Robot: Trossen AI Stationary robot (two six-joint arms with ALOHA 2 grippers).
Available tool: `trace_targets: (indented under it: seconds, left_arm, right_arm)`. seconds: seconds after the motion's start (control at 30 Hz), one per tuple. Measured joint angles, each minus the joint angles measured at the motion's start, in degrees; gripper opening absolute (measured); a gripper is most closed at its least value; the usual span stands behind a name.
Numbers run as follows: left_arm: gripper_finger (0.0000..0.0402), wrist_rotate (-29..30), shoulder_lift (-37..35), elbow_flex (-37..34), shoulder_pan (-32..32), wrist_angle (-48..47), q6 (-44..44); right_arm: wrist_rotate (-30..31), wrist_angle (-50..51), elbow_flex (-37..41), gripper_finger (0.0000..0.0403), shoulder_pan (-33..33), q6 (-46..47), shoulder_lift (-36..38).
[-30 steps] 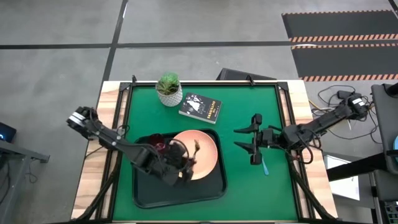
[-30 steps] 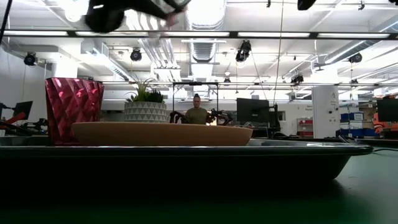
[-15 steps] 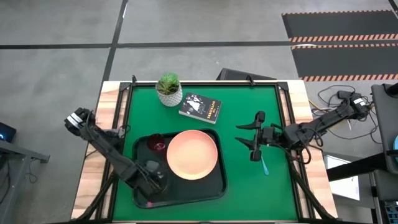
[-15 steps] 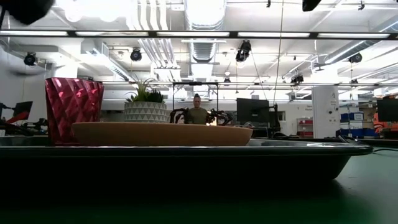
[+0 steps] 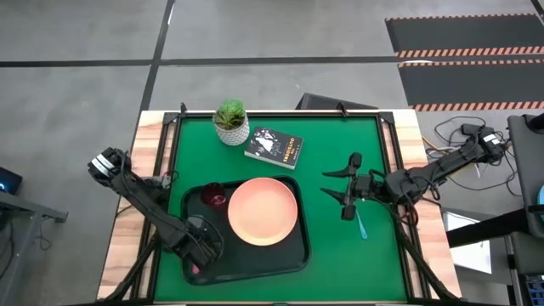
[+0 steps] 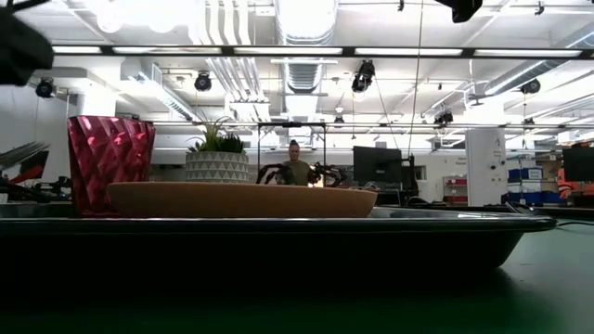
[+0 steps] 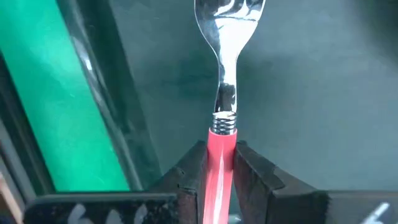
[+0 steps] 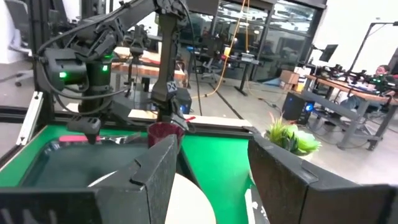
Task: Pick and place plate/cup/fork/spoon on tray
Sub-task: Put the red fork on the black table tray to the left of the orange plate
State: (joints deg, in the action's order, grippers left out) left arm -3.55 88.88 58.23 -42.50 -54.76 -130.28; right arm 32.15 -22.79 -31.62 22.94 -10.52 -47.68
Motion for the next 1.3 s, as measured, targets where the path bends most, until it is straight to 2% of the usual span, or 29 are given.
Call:
trace_targets:
  seconds: [0.23,0.5,0.9,1.3]
  left_arm:
    - [0.0045,-0.8,0.0,-3.6,0.1,4.7,-0.4]
    - [0.0046,-1.4,0.0,-8.6,0.2,9.4,-1.4]
    - [0.0049,-2.3,0.0,-9.1,0.5,9.3,-2.9]
    - [0.0091,-2.3,0.0,-9.1,0.5,9.3,-2.8]
  right_arm:
    - [4.0,1.0,0.0,0.0187,0.0,-0.6,0.0]
    - [4.1,1.3,0.0,0.0187,0.0,-0.5,0.0]
    - [4.1,1.6,0.0,0.0187,0.0,-0.5,0.0]
    - [4.0,2.0,0.0,0.0187,0.0,-0.6,0.0]
